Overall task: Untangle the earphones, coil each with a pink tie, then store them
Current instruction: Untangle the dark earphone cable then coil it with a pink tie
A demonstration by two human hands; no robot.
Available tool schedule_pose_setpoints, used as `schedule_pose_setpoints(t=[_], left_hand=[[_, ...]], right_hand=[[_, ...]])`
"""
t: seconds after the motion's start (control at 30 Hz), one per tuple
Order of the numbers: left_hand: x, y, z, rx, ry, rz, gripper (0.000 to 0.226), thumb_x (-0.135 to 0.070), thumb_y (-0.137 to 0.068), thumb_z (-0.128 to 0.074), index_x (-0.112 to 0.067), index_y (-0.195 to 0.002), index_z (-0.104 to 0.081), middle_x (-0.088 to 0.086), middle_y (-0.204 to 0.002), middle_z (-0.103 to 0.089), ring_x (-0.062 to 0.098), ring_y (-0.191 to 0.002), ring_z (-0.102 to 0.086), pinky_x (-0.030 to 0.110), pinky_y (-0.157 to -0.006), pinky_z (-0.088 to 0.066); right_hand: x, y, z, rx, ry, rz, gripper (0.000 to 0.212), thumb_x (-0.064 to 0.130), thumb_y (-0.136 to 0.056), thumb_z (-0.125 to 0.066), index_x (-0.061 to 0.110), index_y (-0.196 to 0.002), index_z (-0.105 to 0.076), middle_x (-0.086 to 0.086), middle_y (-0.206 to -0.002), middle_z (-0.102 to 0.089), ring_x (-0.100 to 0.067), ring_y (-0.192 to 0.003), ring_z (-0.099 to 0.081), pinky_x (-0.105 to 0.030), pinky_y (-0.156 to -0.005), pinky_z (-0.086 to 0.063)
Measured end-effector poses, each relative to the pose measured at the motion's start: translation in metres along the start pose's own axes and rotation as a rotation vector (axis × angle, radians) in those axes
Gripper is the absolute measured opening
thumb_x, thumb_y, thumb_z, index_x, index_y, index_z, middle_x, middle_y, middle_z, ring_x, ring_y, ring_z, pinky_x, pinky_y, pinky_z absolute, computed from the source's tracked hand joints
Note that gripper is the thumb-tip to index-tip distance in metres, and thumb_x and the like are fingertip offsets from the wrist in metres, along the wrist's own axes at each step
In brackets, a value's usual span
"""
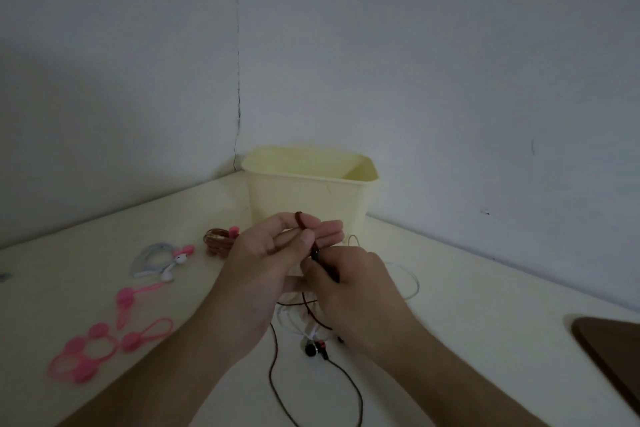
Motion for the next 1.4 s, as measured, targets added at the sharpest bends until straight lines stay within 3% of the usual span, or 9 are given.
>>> schedule_pose_setpoints(t=[0.37,0.5,0.63,0.8,0.93,1.07,1.17,1.27,1.4], left_hand=[[0.000,-0.001,0.003,0.007,-0.017,-0.057,0.024,0.010,-0.100,-0.054,-0.003,-0.118,-0.063,0.007,-0.115,-0.079,0.019,-0.114,-0.074,0.033,-0.068,-0.063],[-0.001,-0.003,0.009,-0.116,-0.004,-0.119,0.022,0.008,-0.102,-0.053,-0.004,-0.118,-0.062,0.003,-0.116,-0.079,0.015,-0.114,-0.073,0.036,-0.058,-0.063],[0.002,-0.006,0.014,-0.158,-0.137,-0.174,0.021,0.009,-0.102,-0.053,-0.005,-0.115,-0.063,0.000,-0.113,-0.080,0.012,-0.111,-0.074,0.031,-0.047,-0.058],[0.012,-0.009,0.014,-0.025,-0.318,-0.069,0.020,0.005,-0.101,-0.056,-0.006,-0.102,-0.073,0.007,-0.089,-0.079,0.019,-0.076,-0.073,0.034,-0.049,-0.057],[0.016,-0.009,0.008,0.197,-0.173,0.073,0.026,-0.005,-0.107,-0.051,0.006,-0.094,-0.070,0.015,-0.073,-0.063,0.024,-0.062,-0.057,0.037,-0.052,-0.052],[0.018,-0.005,0.000,0.303,-0.017,0.127,0.029,-0.022,-0.100,-0.057,-0.001,-0.090,-0.075,0.011,-0.067,-0.052,0.018,-0.056,-0.042,0.035,-0.053,-0.049],[0.009,-0.002,-0.002,0.203,0.140,0.054,0.022,-0.015,-0.100,-0.059,0.000,-0.098,-0.074,0.014,-0.075,-0.060,0.020,-0.062,-0.056,0.033,-0.051,-0.049],[0.001,-0.003,0.001,0.092,0.246,-0.012,0.027,-0.003,-0.098,-0.051,0.002,-0.118,-0.069,0.017,-0.105,-0.077,0.024,-0.097,-0.076,0.029,-0.065,-0.060],[0.001,-0.004,0.001,0.002,0.027,-0.090,0.034,0.009,-0.105,-0.043,-0.005,-0.128,-0.064,0.007,-0.118,-0.078,0.020,-0.114,-0.074,0.027,-0.068,-0.063]], right_hand=[[-0.006,-0.002,0.005,0.017,-0.283,-0.086,0.057,0.033,-0.105,-0.062,0.016,-0.055,-0.040,0.006,-0.048,-0.031,-0.008,-0.043,-0.023,-0.029,-0.051,-0.021],[-0.003,0.000,0.005,0.083,-0.153,-0.061,0.046,0.033,-0.109,-0.053,0.013,-0.074,-0.073,0.010,-0.042,-0.038,-0.006,-0.041,-0.037,-0.025,-0.051,-0.029],[0.004,0.004,0.003,0.146,-0.053,0.010,0.038,0.025,-0.107,-0.052,0.017,-0.077,-0.073,0.007,-0.058,-0.058,-0.006,-0.055,-0.053,-0.021,-0.057,-0.040],[0.003,-0.003,0.025,-0.059,-0.017,0.028,0.031,0.027,-0.102,-0.059,0.020,-0.072,-0.066,0.009,-0.057,-0.058,-0.005,-0.052,-0.051,-0.023,-0.051,-0.039],[-0.001,-0.007,0.039,-0.194,0.008,0.058,0.029,0.030,-0.098,-0.069,0.022,-0.070,-0.066,0.012,-0.058,-0.063,-0.006,-0.055,-0.056,-0.018,-0.053,-0.043],[-0.006,-0.009,0.039,-0.251,-0.072,0.053,0.030,0.031,-0.098,-0.071,0.020,-0.071,-0.065,0.005,-0.058,-0.063,-0.008,-0.054,-0.055,-0.026,-0.057,-0.049],[-0.009,-0.010,0.035,-0.200,-0.080,0.033,0.035,0.027,-0.103,-0.064,0.015,-0.070,-0.061,0.004,-0.057,-0.054,-0.006,-0.054,-0.044,-0.023,-0.054,-0.038],[-0.008,-0.007,0.023,-0.079,-0.052,0.012,0.038,0.015,-0.103,-0.056,0.023,-0.066,-0.056,0.012,-0.053,-0.052,-0.005,-0.050,-0.043,-0.020,-0.050,-0.035],[-0.002,-0.004,0.012,0.040,0.066,0.053,0.044,0.006,-0.099,-0.053,0.028,-0.062,-0.044,0.010,-0.057,-0.053,-0.007,-0.054,-0.047,-0.022,-0.052,-0.036]])
Point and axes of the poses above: each hand's wrist, its own y-axis away from the middle knuckle, its own z-axis out of the back of the hand, x = y × z, the point moved 2 cm from there along -y, towards the middle knuckle
